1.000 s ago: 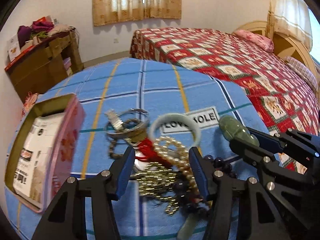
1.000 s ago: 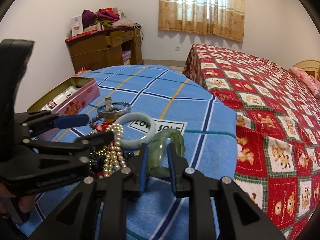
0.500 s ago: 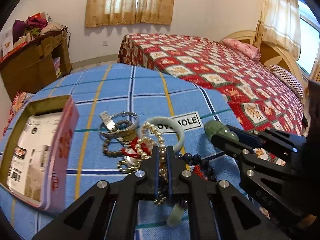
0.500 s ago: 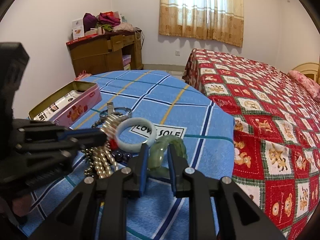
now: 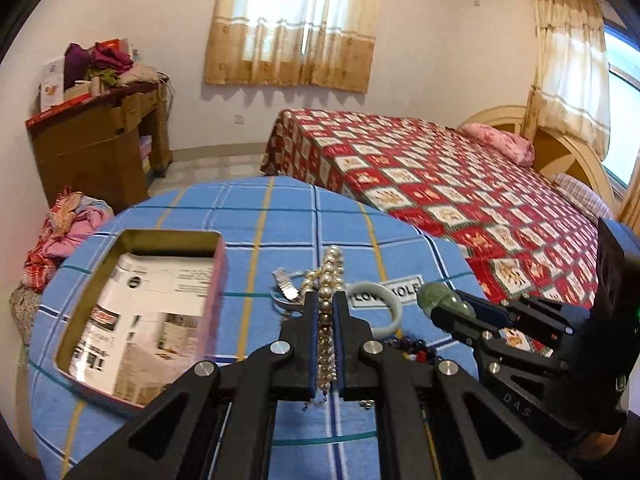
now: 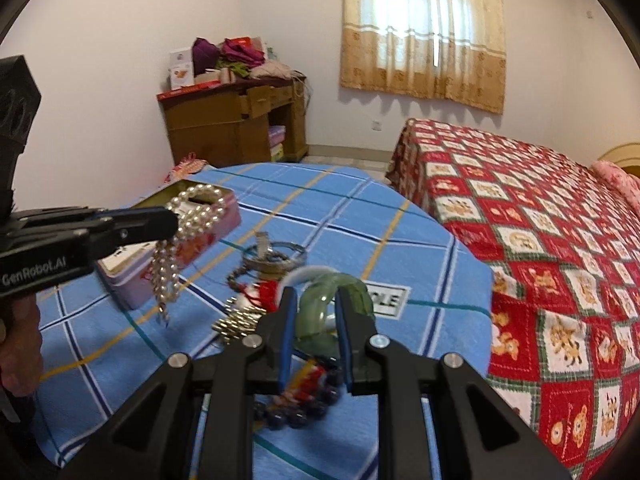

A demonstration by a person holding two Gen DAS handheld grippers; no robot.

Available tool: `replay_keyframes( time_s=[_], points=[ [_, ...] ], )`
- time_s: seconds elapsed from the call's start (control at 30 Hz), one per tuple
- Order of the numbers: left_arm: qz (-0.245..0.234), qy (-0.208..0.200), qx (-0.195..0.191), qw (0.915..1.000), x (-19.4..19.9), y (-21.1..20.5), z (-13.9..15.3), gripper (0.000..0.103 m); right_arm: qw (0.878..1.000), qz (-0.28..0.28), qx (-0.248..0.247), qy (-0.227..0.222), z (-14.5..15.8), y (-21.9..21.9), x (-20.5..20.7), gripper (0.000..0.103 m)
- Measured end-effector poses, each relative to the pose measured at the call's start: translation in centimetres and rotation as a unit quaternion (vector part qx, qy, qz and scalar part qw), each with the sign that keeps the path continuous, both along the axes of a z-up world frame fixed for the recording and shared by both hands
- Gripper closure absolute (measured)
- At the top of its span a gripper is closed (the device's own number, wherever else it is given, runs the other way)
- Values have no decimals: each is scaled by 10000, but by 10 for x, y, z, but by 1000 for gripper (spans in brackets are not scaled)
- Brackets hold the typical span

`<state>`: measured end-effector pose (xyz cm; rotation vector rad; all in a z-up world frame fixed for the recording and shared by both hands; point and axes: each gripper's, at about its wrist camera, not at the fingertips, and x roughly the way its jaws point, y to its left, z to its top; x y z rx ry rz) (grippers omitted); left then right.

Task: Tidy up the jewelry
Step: 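Carry pearl necklace and green bangle into the pink tin while both tools release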

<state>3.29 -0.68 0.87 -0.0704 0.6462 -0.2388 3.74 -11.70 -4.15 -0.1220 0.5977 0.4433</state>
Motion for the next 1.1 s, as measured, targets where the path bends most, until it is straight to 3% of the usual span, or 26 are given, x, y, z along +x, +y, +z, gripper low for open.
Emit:
replay_keyframes(
  time_s=[0.67, 1.1],
  points=[
    [877, -273, -90, 9957, -3, 80, 22, 98, 9944, 1037, -19, -184, 25, 83, 18, 82],
    [1335, -113, -19, 9910, 31, 126, 3, 98, 9870, 1609, -56, -19, 27, 143, 51, 82]
  ],
)
